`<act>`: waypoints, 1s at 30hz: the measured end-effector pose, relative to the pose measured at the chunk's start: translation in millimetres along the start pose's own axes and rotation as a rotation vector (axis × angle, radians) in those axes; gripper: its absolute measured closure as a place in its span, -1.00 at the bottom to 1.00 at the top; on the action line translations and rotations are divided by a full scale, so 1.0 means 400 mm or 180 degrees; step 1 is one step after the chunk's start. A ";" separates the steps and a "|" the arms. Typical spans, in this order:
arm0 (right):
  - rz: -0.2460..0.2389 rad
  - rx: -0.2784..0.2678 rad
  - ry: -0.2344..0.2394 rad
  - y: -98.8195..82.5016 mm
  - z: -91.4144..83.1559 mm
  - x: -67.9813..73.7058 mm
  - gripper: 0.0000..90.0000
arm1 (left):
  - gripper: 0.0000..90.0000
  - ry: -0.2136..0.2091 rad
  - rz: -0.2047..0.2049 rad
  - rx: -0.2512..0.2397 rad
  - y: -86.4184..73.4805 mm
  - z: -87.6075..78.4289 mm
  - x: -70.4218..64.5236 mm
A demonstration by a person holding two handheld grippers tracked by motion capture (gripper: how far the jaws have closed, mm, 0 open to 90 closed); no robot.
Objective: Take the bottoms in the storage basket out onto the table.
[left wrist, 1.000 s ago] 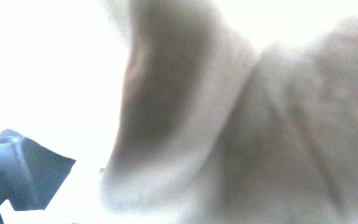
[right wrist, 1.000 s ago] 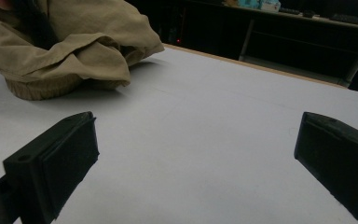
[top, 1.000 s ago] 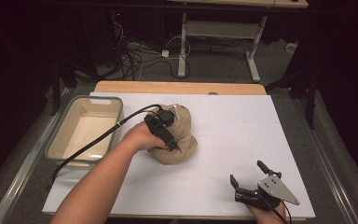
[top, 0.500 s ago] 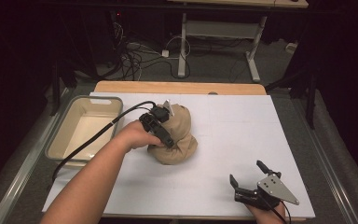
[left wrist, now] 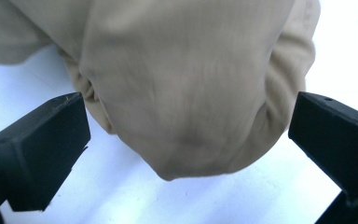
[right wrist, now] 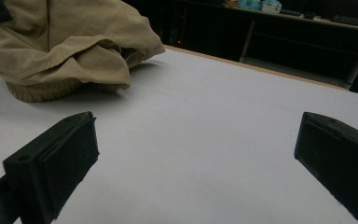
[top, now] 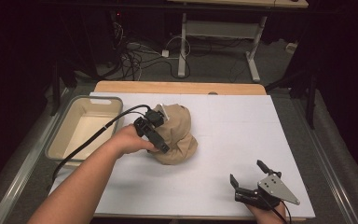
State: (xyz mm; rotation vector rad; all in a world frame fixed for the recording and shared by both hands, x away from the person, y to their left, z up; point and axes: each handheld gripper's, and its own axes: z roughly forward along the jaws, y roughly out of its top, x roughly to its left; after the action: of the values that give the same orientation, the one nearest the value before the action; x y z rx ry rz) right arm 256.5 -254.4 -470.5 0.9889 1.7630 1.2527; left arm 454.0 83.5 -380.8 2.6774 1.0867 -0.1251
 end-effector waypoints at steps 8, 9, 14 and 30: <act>0.0004 0.0001 0.0003 0.000 0.003 0.000 -0.99 | -1.00 -0.0011 0.0070 -0.0004 -0.022 -0.025 -0.011; 0.0009 -0.0001 -0.0001 0.000 0.003 0.000 -0.99 | -1.00 -0.0013 0.0081 -0.0018 -0.027 -0.024 -0.012; 0.0005 -0.0014 -0.0005 0.002 -0.001 -0.002 -0.99 | -1.00 -0.0043 0.0122 -0.0069 -0.060 -0.007 -0.010; 0.0002 -0.0003 0.0023 0.002 0.004 0.004 -0.99 | -1.00 -0.0101 0.0072 -0.1270 -0.206 0.086 -0.008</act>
State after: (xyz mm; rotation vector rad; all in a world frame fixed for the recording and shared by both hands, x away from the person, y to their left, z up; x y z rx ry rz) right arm 257.5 -252.2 -470.2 0.9858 1.7677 1.2588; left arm 394.7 129.1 -429.7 2.3216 0.9550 0.0495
